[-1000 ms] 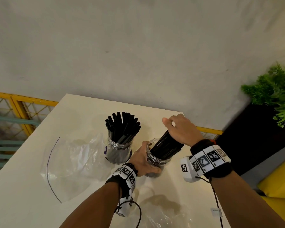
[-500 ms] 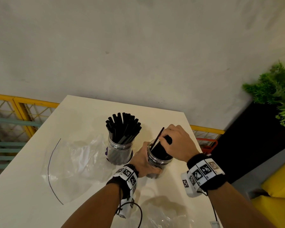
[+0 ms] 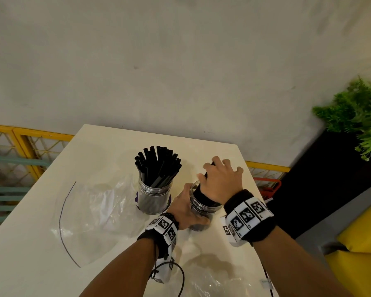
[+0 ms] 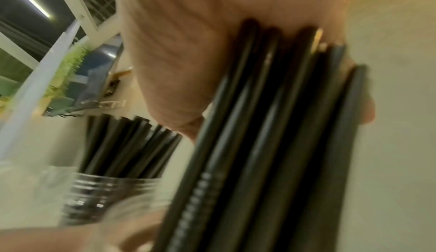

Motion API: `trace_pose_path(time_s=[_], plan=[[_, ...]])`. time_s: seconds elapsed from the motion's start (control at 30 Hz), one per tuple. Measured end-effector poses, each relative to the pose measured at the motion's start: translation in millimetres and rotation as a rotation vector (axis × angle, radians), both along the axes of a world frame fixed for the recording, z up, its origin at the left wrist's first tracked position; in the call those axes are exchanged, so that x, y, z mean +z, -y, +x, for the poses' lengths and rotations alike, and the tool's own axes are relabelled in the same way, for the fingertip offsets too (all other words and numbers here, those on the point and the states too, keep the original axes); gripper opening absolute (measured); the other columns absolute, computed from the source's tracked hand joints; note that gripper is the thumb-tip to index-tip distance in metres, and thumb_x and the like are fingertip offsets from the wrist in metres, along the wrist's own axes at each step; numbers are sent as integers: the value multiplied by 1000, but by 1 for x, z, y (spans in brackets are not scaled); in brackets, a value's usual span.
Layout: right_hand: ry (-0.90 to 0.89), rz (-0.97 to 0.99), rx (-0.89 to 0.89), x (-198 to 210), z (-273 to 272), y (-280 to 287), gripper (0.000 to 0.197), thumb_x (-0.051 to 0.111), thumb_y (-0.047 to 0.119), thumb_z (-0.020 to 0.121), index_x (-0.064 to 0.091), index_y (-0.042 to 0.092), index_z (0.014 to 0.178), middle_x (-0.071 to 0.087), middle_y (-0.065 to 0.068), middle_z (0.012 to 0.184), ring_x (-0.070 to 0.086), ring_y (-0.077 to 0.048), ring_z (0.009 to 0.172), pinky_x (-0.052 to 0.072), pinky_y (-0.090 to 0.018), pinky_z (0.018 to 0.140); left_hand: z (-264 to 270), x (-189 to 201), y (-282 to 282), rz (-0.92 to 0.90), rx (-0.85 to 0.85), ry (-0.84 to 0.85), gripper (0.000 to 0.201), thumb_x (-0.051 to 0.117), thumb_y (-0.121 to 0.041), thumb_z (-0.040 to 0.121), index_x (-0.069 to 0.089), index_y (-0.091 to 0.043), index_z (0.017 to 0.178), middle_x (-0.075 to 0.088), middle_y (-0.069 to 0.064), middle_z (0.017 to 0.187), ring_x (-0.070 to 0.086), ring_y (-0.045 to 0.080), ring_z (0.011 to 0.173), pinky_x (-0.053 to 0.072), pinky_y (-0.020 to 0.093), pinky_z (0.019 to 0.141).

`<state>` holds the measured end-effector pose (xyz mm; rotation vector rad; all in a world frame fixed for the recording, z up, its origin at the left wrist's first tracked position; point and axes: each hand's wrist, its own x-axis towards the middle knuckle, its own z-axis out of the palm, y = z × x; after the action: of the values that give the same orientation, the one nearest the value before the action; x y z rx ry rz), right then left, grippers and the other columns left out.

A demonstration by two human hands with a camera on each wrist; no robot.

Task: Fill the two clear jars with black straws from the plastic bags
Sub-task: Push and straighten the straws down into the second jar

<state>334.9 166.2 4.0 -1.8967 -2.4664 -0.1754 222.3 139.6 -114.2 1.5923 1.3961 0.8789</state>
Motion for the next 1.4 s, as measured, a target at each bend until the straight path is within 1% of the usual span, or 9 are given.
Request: trace_pose_path(time_s=[0.2,0.4,0.63,0.8,0.93,1.1,1.17,1.27,1.4], plan=[[-195,16,17,-2,12,-10,33,42,32,99,66,11,103,59,-5,106,56,-29,99,44,-36,70,1,-3,-1,-4,3,34,98,88,-38,50,29,-33,127,64,-9,119,63,15,109,54,39,97],[-189,-80,121,3,20,-16,32,42,35,100,67,15,103,57,-1,108,54,-26,102,49,-41,83,0,-1,0,3,-10,35,97,88,-36,53,30,-28,130,63,-8,121,63,15,110,54,38,98],[-346,-104,120,13,27,-5,41,39,49,99,54,29,131,43,7,144,43,-23,129,38,-53,105,0,-1,-1,-3,-6,28,101,87,-38,52,27,-30,133,61,-9,124,61,15,112,53,38,99],[-674,77,104,25,54,-1,28,39,23,103,63,13,109,56,0,111,54,-26,114,41,-34,96,-1,-4,-1,-12,-6,39,103,88,-38,51,29,-28,135,62,-10,122,62,14,112,52,38,100],[-567,84,135,20,52,13,44,42,51,94,59,21,122,55,0,127,53,-24,119,47,-45,97,-1,-4,-2,-15,1,39,101,88,-39,50,31,-28,133,61,-11,121,62,15,111,53,39,99],[-159,-4,103,0,27,13,70,44,74,83,34,42,144,24,3,160,24,-29,146,34,-62,107,0,-4,-3,-19,-5,46,97,89,-39,52,30,-31,129,63,-10,120,64,13,109,55,39,97],[-183,-59,90,-3,23,-1,61,47,68,88,41,39,141,33,2,155,36,-31,138,43,-55,98,1,-4,-2,-18,-11,53,98,89,-36,55,29,-30,132,62,-11,123,62,11,112,53,36,99],[-277,-41,83,-2,16,-16,34,46,51,96,60,25,115,60,-1,116,58,-29,106,47,-38,77,0,-3,-2,-8,-11,52,99,87,-38,54,28,-31,133,61,-11,123,61,12,113,52,37,100],[-308,25,89,5,15,-20,25,47,38,97,62,17,100,63,-4,98,53,-26,84,42,-34,69,0,-5,-3,-7,-14,49,100,88,-36,53,29,-29,134,62,-10,123,61,12,113,52,36,100]])
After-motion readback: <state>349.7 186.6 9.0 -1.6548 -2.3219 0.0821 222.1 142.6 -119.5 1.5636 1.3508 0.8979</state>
